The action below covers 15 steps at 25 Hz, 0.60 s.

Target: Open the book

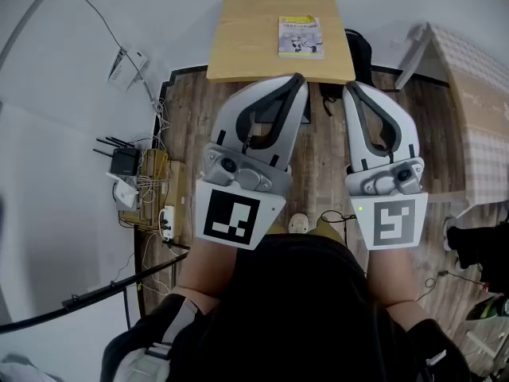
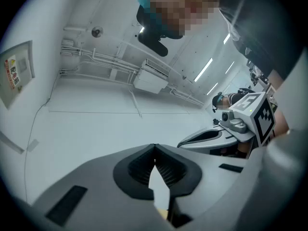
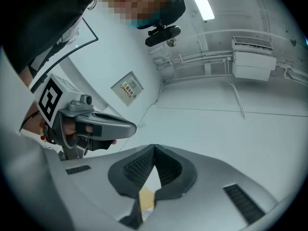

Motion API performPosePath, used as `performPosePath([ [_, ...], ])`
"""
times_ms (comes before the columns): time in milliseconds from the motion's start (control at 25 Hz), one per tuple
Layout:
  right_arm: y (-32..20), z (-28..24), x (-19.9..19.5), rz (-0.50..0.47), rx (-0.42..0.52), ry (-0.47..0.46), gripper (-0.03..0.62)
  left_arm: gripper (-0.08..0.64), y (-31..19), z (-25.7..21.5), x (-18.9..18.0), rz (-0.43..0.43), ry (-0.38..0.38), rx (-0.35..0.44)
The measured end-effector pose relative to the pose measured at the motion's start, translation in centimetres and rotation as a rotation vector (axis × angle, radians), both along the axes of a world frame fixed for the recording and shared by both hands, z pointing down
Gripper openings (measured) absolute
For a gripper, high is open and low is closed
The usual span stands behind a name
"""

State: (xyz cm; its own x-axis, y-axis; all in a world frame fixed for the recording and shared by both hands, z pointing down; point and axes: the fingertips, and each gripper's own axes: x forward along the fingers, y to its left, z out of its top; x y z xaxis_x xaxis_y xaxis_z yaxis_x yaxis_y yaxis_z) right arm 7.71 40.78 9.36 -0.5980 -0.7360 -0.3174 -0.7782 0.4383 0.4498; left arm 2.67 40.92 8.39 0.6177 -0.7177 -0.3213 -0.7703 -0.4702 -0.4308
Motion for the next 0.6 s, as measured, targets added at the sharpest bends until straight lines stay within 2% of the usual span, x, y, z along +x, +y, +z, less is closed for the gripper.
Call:
performPosePath([
  [360,0.04,-0.09,0.21,-0.012,0.004,-0.008,0.029,0.012,-0.24,0.30,0.41,-0.013,-0.007,-0.009],
  [600,0.37,0.21,-0.01,-0.013,0.024,0.023,0.029,0.012,-0.35,0.48,0.50,-0.015,-0.002,-0.023],
])
